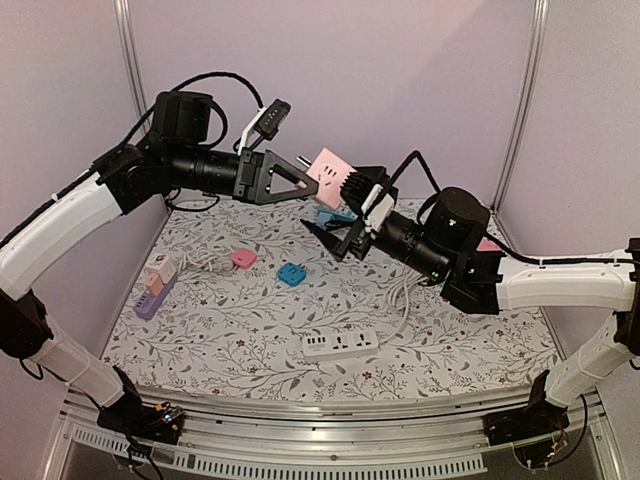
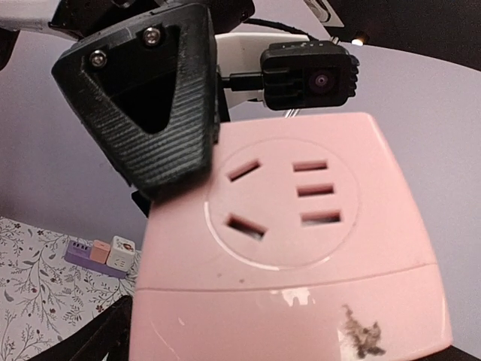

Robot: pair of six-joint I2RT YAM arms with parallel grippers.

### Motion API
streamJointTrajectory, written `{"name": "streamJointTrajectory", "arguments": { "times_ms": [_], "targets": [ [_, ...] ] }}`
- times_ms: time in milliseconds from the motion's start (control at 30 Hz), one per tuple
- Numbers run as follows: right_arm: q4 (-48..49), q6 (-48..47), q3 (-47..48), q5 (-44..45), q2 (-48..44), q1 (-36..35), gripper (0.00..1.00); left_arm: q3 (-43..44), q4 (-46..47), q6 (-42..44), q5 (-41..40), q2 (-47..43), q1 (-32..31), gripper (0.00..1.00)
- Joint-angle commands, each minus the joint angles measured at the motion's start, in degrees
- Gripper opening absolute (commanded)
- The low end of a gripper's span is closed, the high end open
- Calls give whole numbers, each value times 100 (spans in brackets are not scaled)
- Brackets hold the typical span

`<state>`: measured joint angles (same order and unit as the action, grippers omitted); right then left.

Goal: Insert the plug
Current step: Pick up the plug from the center of the board.

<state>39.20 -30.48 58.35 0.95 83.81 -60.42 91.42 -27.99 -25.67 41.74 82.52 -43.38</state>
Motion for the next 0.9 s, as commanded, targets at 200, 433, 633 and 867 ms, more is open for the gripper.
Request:
{"name": "streamJointTrajectory", "arguments": {
  "times_ms": [200, 433, 633, 867],
  "targets": [
    [1306, 544, -102, -26, -56, -18, 89, -28, 357, -324, 167, -36, 7, 0],
    [1273, 455, -24, 23, 18, -18, 48, 14, 370, -231, 256, 1, -13, 0],
    [518, 631, 176, -30, -62, -19, 5, -165, 336, -80, 187, -62, 61, 0],
    [-1735, 1413, 570, 917, -627, 33, 0, -335, -43, 1541, -50, -380, 885, 99]
  ]
}}
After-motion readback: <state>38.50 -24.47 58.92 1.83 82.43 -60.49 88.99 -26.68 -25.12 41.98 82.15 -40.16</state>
